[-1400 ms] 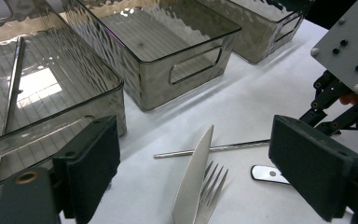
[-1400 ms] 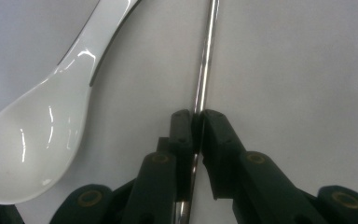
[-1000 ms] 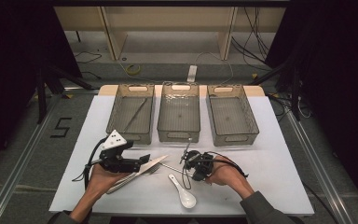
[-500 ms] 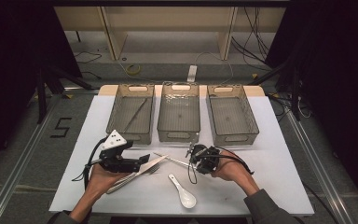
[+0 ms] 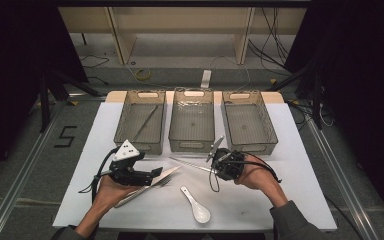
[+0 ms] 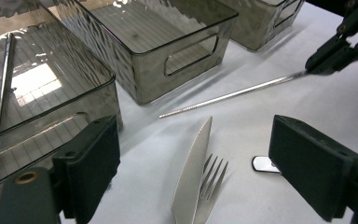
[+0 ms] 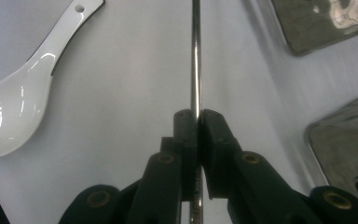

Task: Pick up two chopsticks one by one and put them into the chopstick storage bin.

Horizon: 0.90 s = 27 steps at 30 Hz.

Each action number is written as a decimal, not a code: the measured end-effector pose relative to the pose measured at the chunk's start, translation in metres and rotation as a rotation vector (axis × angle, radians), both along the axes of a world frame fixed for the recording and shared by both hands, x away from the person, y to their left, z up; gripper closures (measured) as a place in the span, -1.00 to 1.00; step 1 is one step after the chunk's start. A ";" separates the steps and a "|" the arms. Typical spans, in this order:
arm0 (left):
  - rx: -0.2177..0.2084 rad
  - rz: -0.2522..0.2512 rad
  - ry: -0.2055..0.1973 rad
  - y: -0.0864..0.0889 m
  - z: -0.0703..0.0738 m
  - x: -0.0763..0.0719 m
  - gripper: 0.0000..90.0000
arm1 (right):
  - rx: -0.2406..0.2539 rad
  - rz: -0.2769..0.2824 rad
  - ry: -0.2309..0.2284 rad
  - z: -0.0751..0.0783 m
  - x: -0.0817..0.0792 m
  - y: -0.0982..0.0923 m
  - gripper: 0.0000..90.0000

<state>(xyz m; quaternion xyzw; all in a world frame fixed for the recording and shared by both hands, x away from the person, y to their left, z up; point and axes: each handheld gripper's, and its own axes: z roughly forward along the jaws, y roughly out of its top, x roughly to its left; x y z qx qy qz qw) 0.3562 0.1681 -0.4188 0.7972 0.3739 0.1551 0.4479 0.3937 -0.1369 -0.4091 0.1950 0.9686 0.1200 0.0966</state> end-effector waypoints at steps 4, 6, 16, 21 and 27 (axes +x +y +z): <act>0.003 -0.017 0.002 -0.004 0.000 0.001 -0.65 | 0.014 0.000 -0.016 0.007 -0.001 -0.003 0.91; 0.018 -0.041 0.004 -0.009 0.000 0.002 -0.65 | 0.024 0.006 -0.024 0.011 -0.002 -0.003 0.91; 0.188 -0.177 -0.018 -0.048 -0.005 0.013 -0.64 | 0.047 0.065 -0.062 0.030 -0.019 0.006 0.91; 0.248 -0.218 -0.035 -0.063 -0.009 0.019 -0.61 | 0.057 0.105 -0.074 0.039 -0.029 0.010 0.91; 0.292 -0.298 -0.032 -0.076 -0.010 0.018 -0.49 | 0.064 0.158 -0.089 0.045 -0.038 0.015 0.91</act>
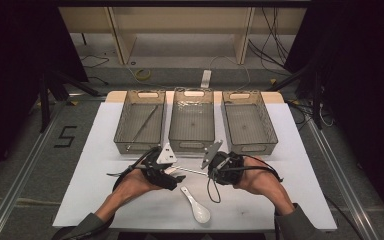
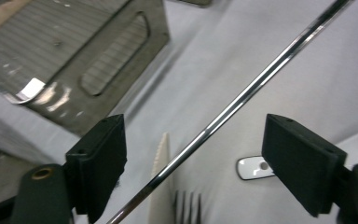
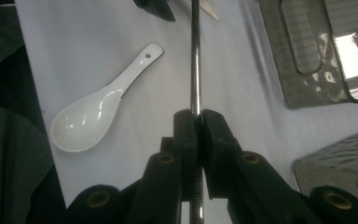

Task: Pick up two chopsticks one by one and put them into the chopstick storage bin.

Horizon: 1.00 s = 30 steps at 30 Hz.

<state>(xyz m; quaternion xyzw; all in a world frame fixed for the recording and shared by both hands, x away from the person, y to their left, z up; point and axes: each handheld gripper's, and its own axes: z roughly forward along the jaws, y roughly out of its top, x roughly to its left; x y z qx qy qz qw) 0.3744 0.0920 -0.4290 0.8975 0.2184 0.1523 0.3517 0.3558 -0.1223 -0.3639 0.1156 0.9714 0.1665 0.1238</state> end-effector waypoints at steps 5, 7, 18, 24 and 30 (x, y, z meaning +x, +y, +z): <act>0.039 -0.056 0.005 -0.006 -0.001 -0.002 -0.30 | -0.002 0.023 0.006 0.000 -0.004 0.003 0.91; 0.037 -0.077 0.010 -0.008 0.000 -0.002 -0.19 | -0.002 0.024 0.008 -0.001 -0.004 0.004 0.91; 0.066 -0.178 0.022 -0.014 0.002 -0.007 0.29 | -0.014 0.058 0.026 -0.004 -0.005 0.005 0.91; 0.067 -0.215 0.034 -0.014 0.003 -0.009 0.58 | -0.023 0.086 0.043 -0.007 -0.004 0.005 0.90; 0.095 -0.280 0.031 -0.014 0.004 -0.012 0.69 | -0.017 0.114 0.056 -0.007 -0.005 0.004 0.90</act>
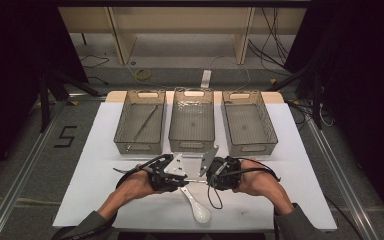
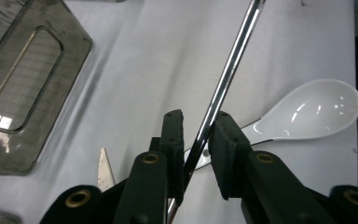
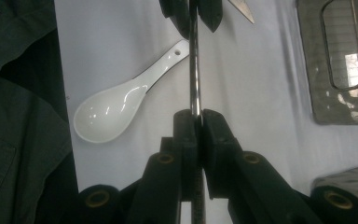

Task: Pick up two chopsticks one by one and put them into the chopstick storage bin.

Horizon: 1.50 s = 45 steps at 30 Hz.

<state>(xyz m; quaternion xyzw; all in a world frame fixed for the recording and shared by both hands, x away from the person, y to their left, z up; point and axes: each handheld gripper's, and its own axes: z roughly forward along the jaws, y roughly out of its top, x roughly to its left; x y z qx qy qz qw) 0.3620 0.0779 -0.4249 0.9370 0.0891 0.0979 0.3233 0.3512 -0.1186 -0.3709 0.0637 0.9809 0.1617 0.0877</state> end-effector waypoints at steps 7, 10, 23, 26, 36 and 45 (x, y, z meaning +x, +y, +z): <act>0.034 -0.056 0.029 -0.004 0.002 -0.008 0.89 | 0.049 -0.039 -0.001 0.000 0.007 -0.007 0.73; 0.051 -0.022 0.024 0.000 0.003 -0.006 0.90 | 0.107 -0.097 -0.012 0.004 0.012 -0.011 0.38; 0.029 0.183 0.026 0.018 0.008 0.009 0.90 | 0.341 -0.258 -0.045 0.018 0.018 -0.020 -0.13; 0.020 0.235 0.032 0.023 0.012 0.014 0.90 | 0.397 -0.269 -0.041 0.017 0.018 -0.021 -0.15; -0.023 0.354 0.050 0.041 0.019 0.023 0.90 | 0.435 -0.298 -0.055 0.005 0.016 -0.013 -0.26; -0.095 0.453 0.060 0.064 0.027 0.033 0.90 | 0.490 -0.353 -0.061 -0.012 0.015 -0.007 -0.33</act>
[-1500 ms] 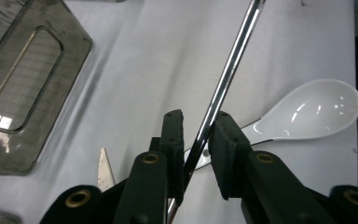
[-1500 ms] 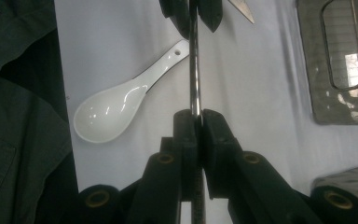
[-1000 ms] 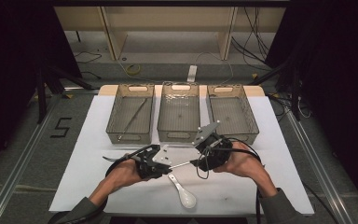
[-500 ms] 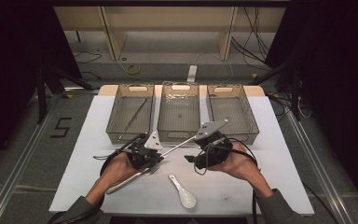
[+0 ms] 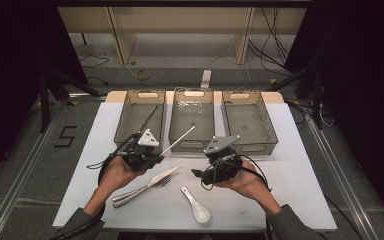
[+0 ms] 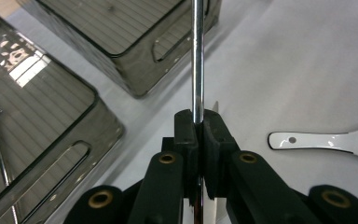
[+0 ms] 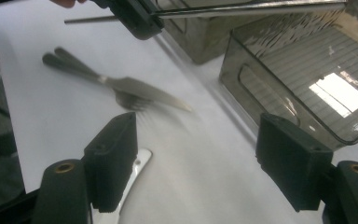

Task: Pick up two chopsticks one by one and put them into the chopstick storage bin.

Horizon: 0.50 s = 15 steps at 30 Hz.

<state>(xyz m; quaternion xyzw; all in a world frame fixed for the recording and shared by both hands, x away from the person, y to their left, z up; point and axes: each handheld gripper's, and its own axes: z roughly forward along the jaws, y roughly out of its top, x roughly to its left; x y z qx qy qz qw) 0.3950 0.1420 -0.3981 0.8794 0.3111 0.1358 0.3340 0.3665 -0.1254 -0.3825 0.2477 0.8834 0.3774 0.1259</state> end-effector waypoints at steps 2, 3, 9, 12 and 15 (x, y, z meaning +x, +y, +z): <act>-0.014 0.019 0.000 0.005 0.000 0.002 0.90 | 0.032 -0.011 0.004 -0.002 -0.001 -0.001 -0.33; -0.017 0.026 0.000 0.008 0.001 0.003 0.90 | 0.037 -0.016 0.006 -0.004 -0.001 -0.001 -0.34; -0.037 0.056 -0.005 0.014 0.003 0.006 0.90 | 0.071 -0.036 0.012 -0.016 -0.007 -0.008 -0.37; -0.044 0.067 -0.008 0.017 0.005 0.007 0.89 | 0.086 -0.039 0.038 -0.020 -0.007 -0.009 -0.39; -0.046 0.083 -0.016 0.022 0.008 0.010 0.90 | 0.091 -0.039 0.044 -0.023 -0.009 -0.009 -0.39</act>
